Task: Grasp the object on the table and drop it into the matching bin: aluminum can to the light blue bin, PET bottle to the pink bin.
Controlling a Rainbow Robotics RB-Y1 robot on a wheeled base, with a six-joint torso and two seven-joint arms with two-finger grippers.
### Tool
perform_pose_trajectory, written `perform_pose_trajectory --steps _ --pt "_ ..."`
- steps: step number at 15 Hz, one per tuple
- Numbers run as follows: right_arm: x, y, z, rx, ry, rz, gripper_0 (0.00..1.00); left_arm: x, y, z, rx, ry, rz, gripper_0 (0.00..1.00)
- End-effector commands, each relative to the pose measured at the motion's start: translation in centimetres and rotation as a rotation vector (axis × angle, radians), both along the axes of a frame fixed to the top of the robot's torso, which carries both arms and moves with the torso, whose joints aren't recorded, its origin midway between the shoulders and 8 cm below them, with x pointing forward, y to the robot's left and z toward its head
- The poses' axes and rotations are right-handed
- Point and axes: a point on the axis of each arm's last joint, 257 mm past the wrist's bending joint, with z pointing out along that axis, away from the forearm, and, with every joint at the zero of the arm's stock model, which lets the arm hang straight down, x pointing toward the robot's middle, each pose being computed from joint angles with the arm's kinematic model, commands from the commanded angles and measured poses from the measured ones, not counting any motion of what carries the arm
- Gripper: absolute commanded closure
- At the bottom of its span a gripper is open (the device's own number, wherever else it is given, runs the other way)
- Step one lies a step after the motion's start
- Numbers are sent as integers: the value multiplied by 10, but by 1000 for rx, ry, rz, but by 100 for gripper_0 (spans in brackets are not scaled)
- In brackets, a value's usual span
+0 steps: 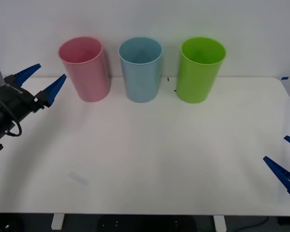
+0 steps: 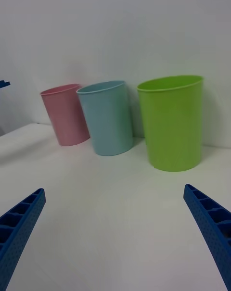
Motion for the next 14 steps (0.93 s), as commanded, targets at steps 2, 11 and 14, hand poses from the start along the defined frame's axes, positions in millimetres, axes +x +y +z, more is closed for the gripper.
perform_pose_trajectory --steps 2,11,14 --pt "0 0 0 0 0 0 0 -44 39 -16 66 11 26 0" --pt "0 0 0 0 0 0 0 -140 95 -61 235 104 -29 0" --pt "0 0 0 0 0 0 0 -159 102 -76 252 139 -31 0"
